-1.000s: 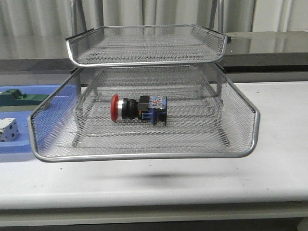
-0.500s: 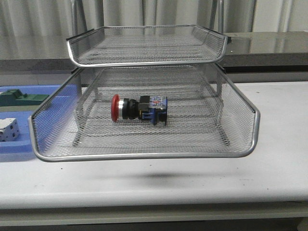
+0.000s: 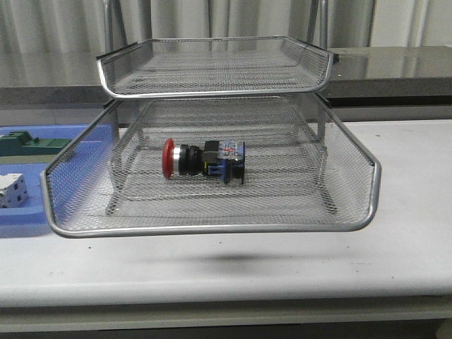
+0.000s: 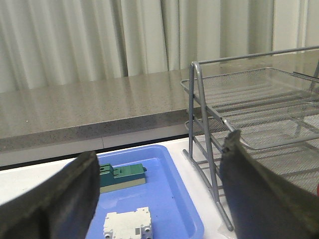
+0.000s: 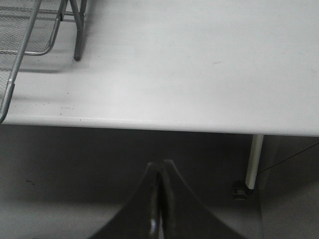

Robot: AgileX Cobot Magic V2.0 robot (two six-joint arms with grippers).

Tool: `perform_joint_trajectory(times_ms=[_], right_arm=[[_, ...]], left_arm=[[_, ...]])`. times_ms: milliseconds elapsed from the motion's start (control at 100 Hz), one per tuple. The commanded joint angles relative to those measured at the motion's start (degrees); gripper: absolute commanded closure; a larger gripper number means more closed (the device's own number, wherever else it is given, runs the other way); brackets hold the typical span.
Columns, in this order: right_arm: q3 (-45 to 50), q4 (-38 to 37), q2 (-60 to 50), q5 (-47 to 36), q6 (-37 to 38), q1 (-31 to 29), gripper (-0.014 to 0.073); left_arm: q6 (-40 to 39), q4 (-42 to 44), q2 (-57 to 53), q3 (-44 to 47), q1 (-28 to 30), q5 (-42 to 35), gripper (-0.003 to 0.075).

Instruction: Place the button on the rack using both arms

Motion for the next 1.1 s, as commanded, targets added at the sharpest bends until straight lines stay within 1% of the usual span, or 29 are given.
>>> perform_joint_trajectory(times_ms=[0, 90, 160, 230, 280, 300, 420, 450, 1000, 1090], right_arm=[[-1.9, -1.2, 0.3, -3.0, -0.2, 0.0, 0.0664], [-1.9, -1.2, 0.3, -3.0, -0.2, 0.0, 0.0664], [-1.9, -1.2, 0.3, -3.0, -0.2, 0.0, 0.0664], [-1.9, -1.2, 0.3, -3.0, -0.2, 0.0, 0.0664], [-1.9, -1.2, 0.3, -3.0, -0.2, 0.0, 0.0664], [-1.9, -1.2, 0.3, -3.0, -0.2, 0.0, 0.0664], [-1.9, -1.2, 0.3, -3.0, -0.2, 0.0, 0.0664], [-1.9, -1.2, 0.3, -3.0, -0.2, 0.0, 0.0664], [-1.9, -1.2, 0.3, -3.0, -0.2, 0.0, 0.0664], [-1.9, -0.1, 0.3, -4.1, -0.2, 0.0, 0.0664]], left_arm=[[-0.6, -1.1, 0.5, -1.4, 0.2, -4.8, 0.0228], [-0.6, -1.1, 0.5, -1.4, 0.2, -5.3, 0.0245], [-0.6, -1.1, 0.5, -1.4, 0.2, -5.5, 0.0312], [-0.6, -1.1, 0.5, -1.4, 0.2, -5.5, 0.0411], [-0.6, -1.1, 0.5, -1.4, 0.2, -5.5, 0.0497], [-0.6, -1.1, 0.5, -1.4, 0.2, -5.5, 0.0519], [-0.6, -1.1, 0.5, -1.4, 0.2, -5.5, 0.0715], [-0.6, -1.1, 0.5, -1.4, 0.2, -5.5, 0.074], [-0.6, -1.1, 0.5, -1.4, 0.2, -5.5, 0.0741], [-0.6, -1.1, 0.5, -1.4, 0.2, -5.5, 0.0741]])
